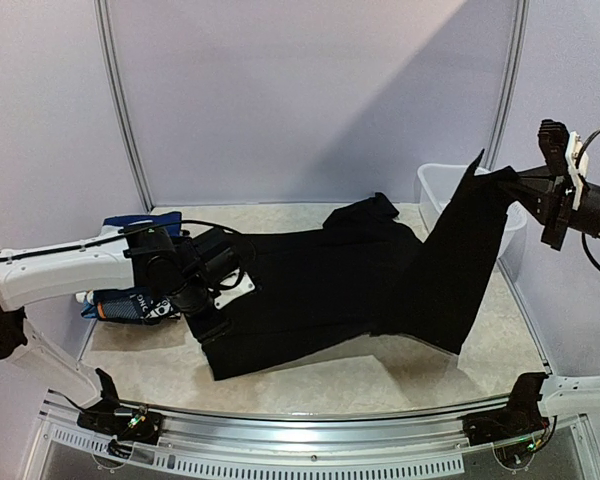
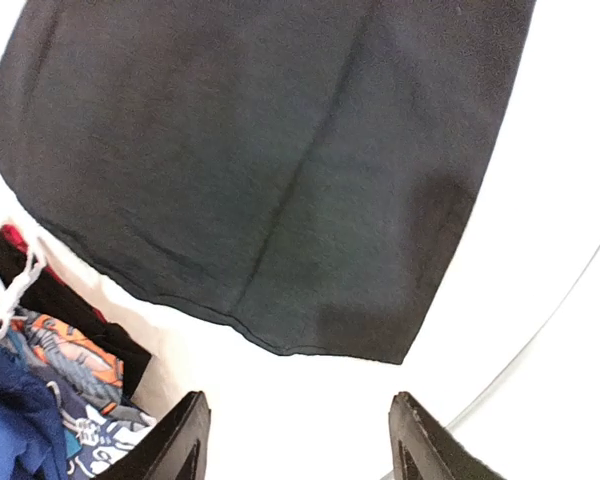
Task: Fold and stack the mixed laundry pile
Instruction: Fold the flattened shirt at the center of the board.
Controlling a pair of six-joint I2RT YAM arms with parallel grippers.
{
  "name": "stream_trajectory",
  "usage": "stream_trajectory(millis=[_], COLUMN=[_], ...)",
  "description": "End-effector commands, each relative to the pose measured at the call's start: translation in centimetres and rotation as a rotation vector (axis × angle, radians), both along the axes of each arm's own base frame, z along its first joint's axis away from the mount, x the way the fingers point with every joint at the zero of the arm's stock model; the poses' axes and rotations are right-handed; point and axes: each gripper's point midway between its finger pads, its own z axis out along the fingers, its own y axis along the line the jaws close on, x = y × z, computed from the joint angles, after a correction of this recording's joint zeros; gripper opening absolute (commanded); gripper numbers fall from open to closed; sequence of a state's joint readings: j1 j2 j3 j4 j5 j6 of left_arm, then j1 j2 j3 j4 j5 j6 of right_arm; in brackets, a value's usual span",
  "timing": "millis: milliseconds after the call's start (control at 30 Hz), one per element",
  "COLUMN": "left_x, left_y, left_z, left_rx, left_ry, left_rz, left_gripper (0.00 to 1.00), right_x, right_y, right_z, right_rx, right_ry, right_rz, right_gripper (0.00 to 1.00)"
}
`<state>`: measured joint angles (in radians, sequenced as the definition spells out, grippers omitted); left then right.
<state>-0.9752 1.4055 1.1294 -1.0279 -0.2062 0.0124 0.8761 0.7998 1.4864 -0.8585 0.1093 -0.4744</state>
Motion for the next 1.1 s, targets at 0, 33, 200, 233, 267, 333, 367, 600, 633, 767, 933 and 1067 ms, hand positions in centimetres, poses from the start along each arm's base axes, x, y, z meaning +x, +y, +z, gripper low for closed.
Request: stream_trajectory(millis=[0, 33, 200, 233, 267, 333, 367, 600, 633, 767, 933, 1067], left_x=[-1.7, -1.7, -3.2, -3.3, -3.2, -3.3, -3.3, -4.5, -4.5, -4.5, -4.4, -4.0], left_y=[0.0, 0.1, -0.1, -0.1, -0.1, -0.2, -0.3, -1.8, -2.0, -2.5, -2.4, -2.6], left_z=[-2.5, -2.8, -5.9, -6.3, -6.7, -7.3, -7.6, -9.5, -9.8, -11.2, -12.7, -13.5], left_rx=[0.096, 0.114, 0.200, 0.218, 0.236, 0.251, 0.255, 0.275, 0.278, 0.288, 0.313, 0.311], left_ry=[0.079, 0.090, 0.193, 0.195, 0.192, 0.195, 0.197, 0.277, 0.278, 0.297, 0.285, 0.268], left_rz=[-0.112, -0.111, -0.140, -0.147, -0.151, -0.159, -0.163, -0.222, -0.223, -0.214, -0.215, -0.210], left_gripper=[0.61, 0.60, 0.57, 0.57, 0.57, 0.59, 0.59, 0.55, 0.54, 0.51, 0.47, 0.43], right_x=[0.0, -0.1, -0.2, -0.2, -0.2, 0.0, 0.0, 0.3, 0.3, 0.3, 0.4, 0.4], right_y=[0.8, 0.7, 0.4, 0.4, 0.3, 0.3, 0.4, 0.7, 0.7, 0.8, 0.7, 0.6], right_z=[0.8, 1.0, 1.3, 1.2, 1.1, 0.8, 0.7, 0.3, 0.2, 0.2, 0.1, 0.2], right_rx=[-0.014, -0.010, 0.000, -0.003, -0.003, -0.004, -0.004, 0.004, 0.004, 0.006, 0.004, 0.006], right_ry=[-0.048, -0.050, -0.058, -0.054, -0.052, -0.042, -0.037, -0.031, -0.029, -0.028, -0.028, -0.029], right_rz=[0.037, 0.035, 0.031, 0.028, 0.025, 0.018, 0.016, 0.014, 0.014, 0.014, 0.010, 0.004], right_gripper=[0.00, 0.00, 0.00, 0.00, 0.00, 0.00, 0.00, 0.00, 0.00, 0.00, 0.00, 0.00])
